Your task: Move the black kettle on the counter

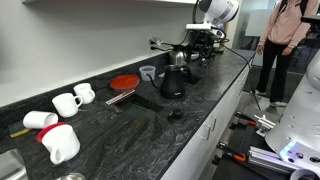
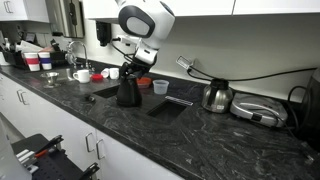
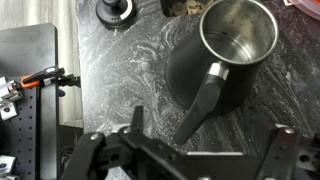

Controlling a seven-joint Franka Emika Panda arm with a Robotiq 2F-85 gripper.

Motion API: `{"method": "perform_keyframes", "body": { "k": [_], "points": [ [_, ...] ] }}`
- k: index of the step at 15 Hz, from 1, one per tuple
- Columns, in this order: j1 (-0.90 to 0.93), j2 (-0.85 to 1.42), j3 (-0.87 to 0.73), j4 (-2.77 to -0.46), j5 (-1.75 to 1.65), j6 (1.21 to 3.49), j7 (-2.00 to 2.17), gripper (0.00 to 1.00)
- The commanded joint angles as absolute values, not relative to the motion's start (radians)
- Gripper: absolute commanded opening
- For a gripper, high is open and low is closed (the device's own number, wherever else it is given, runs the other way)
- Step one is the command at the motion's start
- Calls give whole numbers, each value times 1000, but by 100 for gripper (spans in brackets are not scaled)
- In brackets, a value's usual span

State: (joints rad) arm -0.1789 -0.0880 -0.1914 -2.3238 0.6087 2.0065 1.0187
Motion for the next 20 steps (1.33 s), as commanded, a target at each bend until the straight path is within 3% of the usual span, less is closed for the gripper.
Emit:
{"method": "perform_keyframes", "body": {
  "k": [1, 20],
  "points": [
    [-185, -88, -186, -2322, 608, 2004, 1019, 100],
    [-164, 30, -173, -2310, 822, 2159, 1066, 100]
  ]
}}
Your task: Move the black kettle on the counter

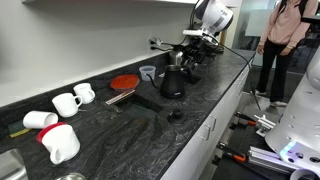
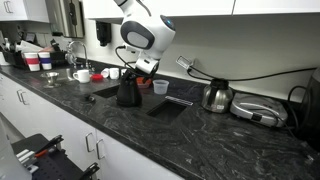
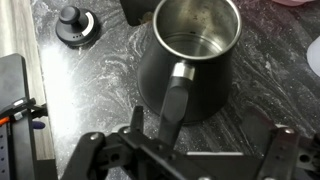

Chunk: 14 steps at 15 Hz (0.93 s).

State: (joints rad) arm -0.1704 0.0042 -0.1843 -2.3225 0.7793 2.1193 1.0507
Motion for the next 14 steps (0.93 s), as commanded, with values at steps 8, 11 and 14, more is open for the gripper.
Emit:
{"method": "perform_keyframes", "body": {
  "k": [8, 11, 14],
  "points": [
    [-133, 80, -152, -2306, 833, 2227, 1075, 100],
    [-125, 82, -150, -2309, 827, 2235, 1073, 100],
    [-120, 83, -149, -2310, 824, 2240, 1071, 99]
  ]
}}
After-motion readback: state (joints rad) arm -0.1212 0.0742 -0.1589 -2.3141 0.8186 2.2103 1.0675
